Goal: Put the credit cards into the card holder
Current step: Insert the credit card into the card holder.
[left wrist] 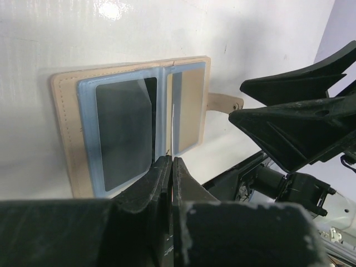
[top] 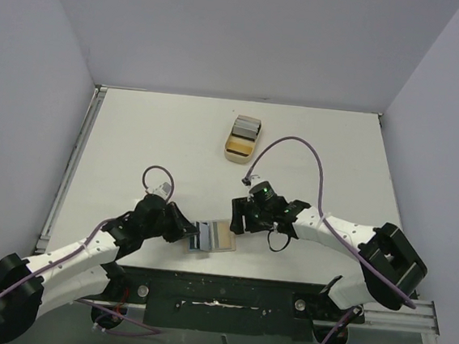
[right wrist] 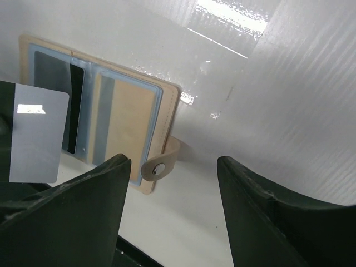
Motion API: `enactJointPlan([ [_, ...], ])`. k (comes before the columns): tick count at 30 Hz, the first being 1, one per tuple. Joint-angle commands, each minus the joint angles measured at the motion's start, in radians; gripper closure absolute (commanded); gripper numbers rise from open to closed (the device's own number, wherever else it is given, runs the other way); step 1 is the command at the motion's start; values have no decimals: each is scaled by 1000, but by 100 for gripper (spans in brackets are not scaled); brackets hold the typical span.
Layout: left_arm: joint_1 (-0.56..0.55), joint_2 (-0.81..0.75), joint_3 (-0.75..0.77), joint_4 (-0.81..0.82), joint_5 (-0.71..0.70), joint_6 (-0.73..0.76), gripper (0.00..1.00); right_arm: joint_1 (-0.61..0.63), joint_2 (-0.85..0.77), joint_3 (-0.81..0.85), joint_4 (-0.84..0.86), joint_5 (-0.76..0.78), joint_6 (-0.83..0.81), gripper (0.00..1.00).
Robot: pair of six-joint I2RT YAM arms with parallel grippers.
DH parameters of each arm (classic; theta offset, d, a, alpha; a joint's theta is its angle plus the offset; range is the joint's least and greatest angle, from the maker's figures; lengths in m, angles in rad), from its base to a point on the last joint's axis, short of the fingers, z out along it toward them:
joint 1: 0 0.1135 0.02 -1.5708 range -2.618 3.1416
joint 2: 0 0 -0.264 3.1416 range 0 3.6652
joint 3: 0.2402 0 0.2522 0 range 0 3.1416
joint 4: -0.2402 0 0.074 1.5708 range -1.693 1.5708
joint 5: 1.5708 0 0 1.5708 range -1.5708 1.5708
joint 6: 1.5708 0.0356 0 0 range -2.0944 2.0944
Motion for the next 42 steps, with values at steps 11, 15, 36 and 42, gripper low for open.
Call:
enactJointPlan([
  [11,10,102,3,242,90,-38,100,33,97,75,3,47,-2,42],
  [15,14,135,22,234,85,-18,100,35,113,71,13,35,-9,49],
  [36,89,46,-11,195,124,-7,100,70,114,33,62,12,41,85],
  [42,94,85,-7,189,127,33,100,81,103,30,40,27,42,86],
])
